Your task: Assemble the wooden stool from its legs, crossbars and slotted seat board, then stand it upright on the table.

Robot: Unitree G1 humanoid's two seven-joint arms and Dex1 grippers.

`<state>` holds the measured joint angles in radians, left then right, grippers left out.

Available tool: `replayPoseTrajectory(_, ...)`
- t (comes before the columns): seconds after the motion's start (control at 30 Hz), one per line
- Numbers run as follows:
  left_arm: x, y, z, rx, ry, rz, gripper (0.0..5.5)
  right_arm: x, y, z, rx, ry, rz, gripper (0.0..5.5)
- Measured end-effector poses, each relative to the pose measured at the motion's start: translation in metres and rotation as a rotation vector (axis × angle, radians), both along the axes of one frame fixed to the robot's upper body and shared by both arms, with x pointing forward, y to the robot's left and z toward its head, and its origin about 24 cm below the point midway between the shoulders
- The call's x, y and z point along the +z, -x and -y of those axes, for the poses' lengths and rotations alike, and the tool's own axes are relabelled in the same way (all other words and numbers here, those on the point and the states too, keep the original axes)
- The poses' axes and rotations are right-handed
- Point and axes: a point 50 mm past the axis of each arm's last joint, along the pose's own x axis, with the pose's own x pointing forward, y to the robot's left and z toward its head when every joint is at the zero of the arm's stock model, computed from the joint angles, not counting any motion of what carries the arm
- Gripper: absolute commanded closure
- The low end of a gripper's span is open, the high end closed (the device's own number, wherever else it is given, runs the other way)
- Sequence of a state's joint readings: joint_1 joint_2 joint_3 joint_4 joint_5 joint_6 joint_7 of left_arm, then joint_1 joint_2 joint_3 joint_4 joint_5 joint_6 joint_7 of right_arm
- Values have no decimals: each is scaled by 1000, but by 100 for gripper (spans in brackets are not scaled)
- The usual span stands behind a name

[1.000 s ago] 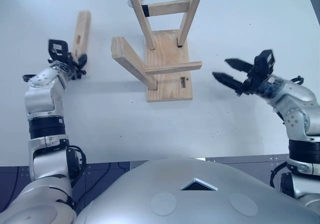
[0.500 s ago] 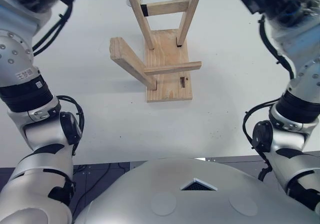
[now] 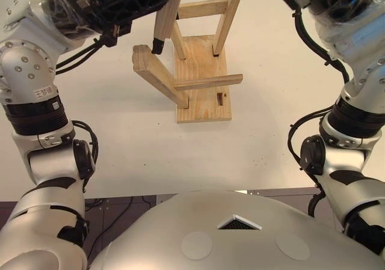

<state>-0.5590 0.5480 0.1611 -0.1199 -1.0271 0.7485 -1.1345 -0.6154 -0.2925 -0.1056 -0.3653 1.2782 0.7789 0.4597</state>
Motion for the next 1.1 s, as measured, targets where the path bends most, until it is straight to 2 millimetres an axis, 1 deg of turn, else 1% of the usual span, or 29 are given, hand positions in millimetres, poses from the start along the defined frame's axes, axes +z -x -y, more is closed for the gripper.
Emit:
replayPoseTrajectory(0.2, 2, 3, 2, -20, -21, 48, 350, -5, 0, -7, 18, 43, -6, 170)
replayPoseTrajectory(0.3, 2, 4, 3, -30, -22, 54, 350, -7, -2, -8, 14, 50, -14, 217)
replayPoseTrajectory(0.33, 2, 3, 3, -29, -26, 54, 350, -7, -2, -8, 14, 52, -13, 243)
replayPoseTrajectory(0.37, 1, 3, 3, -27, -31, 53, 350, -7, -2, -8, 14, 55, -10, 255)
replayPoseTrajectory(0.47, 1, 3, 3, -21, -38, 56, 350, -6, -2, -9, 30, 56, 0, 317)
replayPoseTrajectory(0.53, 1, 3, 3, -18, -42, 57, 350, -6, -1, -9, 39, 56, 2, 342)
replayPoseTrajectory(0.8, 0, 2, 2, -24, -52, 58, 350, -6, -2, -8, 53, 62, -2, 343)
replayPoseTrajectory(0.83, 0, 1, 2, -25, -54, 58, 312, -6, -2, -8, 52, 63, -1, 343)
replayPoseTrajectory(0.93, 2, -7, 1, 13, -96, 62, 269, -8, -7, -6, 24, 67, -15, 344)
replayPoseTrajectory(1.07, -3, -21, -15, 112, -129, 62, 199, -10, -15, 0, -61, 83, -1, 344)
replayPoseTrajectory(1.1, -5, -24, -18, 133, -137, 57, 188, -9, -15, 0, -60, 82, 10, 345)
